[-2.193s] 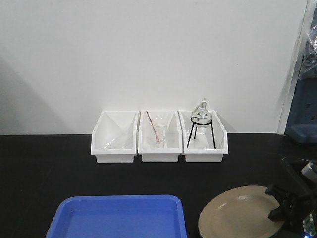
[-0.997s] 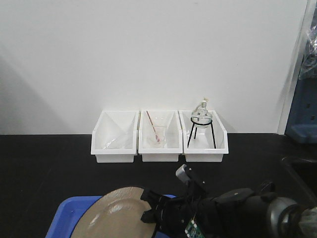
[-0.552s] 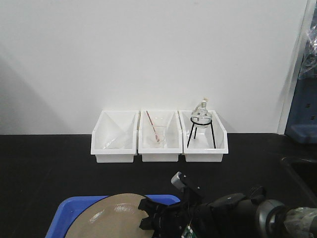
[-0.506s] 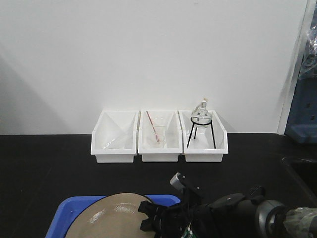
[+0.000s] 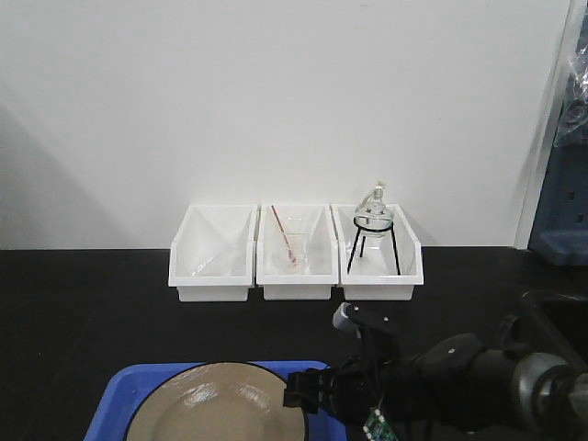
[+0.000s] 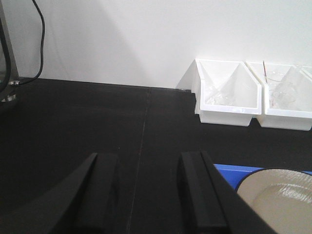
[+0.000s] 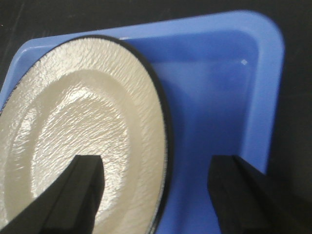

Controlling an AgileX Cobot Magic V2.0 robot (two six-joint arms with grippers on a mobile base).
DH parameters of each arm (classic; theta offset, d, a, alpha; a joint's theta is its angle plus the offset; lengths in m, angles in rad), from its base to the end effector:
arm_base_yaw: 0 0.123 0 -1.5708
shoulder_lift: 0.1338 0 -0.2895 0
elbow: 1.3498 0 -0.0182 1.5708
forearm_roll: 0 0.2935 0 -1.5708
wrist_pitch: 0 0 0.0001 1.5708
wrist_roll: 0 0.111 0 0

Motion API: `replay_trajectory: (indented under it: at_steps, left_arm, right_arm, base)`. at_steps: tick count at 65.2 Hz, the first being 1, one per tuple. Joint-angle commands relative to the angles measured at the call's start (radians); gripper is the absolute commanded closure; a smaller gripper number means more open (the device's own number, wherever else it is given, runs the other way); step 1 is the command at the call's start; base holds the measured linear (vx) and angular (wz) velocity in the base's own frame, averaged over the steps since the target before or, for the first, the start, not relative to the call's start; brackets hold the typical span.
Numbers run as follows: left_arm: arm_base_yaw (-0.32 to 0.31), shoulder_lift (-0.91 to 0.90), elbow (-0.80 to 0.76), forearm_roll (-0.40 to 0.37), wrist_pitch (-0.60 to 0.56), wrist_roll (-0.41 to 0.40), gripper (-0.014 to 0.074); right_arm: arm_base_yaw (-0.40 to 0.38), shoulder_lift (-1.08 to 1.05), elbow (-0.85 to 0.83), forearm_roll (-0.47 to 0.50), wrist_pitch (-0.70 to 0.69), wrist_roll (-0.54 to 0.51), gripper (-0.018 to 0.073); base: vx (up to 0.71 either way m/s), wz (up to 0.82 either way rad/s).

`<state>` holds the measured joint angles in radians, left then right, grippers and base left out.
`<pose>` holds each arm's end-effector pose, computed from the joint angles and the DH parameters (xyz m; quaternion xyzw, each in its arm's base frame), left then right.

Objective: Place disk in tray to left cabinet
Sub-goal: 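Open the right gripper and withdraw it from the plate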

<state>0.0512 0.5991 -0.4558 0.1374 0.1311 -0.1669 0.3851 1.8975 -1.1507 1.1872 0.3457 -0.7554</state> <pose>0.1876 0.0116 0.2978 -0.0372 0.7688 0.0134 0.6383 0.3998 0.1998 0.1417 -0.0488 0.9143 0.2806 0.2879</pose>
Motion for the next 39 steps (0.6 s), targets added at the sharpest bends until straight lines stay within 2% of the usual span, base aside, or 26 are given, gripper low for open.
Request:
replay_trajectory:
  at_steps: [1, 4, 9, 16, 20, 24, 30, 35, 39]
  left_arm:
    - [0.001, 0.004, -0.032, 0.000, -0.079, -0.011, 0.0174]
    - [0.001, 0.004, -0.032, 0.000, -0.071, -0.011, 0.0172]
    - [0.001, 0.021, -0.039, 0.000, -0.047, 0.003, 0.0165]
    - [0.001, 0.088, -0.083, 0.000, 0.013, 0.026, 0.0162]
    - [0.000, 0.149, -0.133, 0.000, 0.055, 0.026, 0.0162]
    - [0.000, 0.215, -0.188, -0.002, 0.098, 0.026, 0.0162]
    - [-0.016, 0.327, -0.282, -0.005, 0.188, 0.026, 0.0162]
    - [-0.043, 0.431, -0.369, -0.042, 0.279, 0.035, 0.0162]
    - [-0.065, 0.502, -0.426, -0.095, 0.332, 0.076, 0.0162]
  right_arm:
    - [-0.039, -0.098, -0.024, -0.076, 0.049, 0.021, 0.0040]
    - [-0.050, -0.121, -0.024, -0.141, 0.071, 0.055, 0.0040]
    - [-0.061, -0.164, -0.024, -0.321, 0.088, 0.159, 0.0041]
    - [-0.061, -0.202, -0.026, -0.605, 0.115, 0.426, 0.0051]
    - [-0.061, -0.205, -0.040, -0.756, 0.180, 0.570, 0.0055]
    - [-0.058, -0.205, -0.058, -0.861, 0.246, 0.656, 0.0055]
    - [-0.057, -0.206, -0.089, -0.920, 0.272, 0.738, 0.0055]
    - [-0.057, -0.206, -0.103, -0.917, 0.229, 0.743, 0.0055]
    - [-0.057, -0.206, -0.104, -0.907, 0.189, 0.743, 0.0055]
  base:
    - [0.00, 0.00]
    - [0.00, 0.00]
    - [0.00, 0.00]
    - [0.00, 0.00]
    - [0.00, 0.00]
    - [0.00, 0.00]
    - [0.00, 0.00]
    - [0.00, 0.00]
    - [0.00, 0.00]
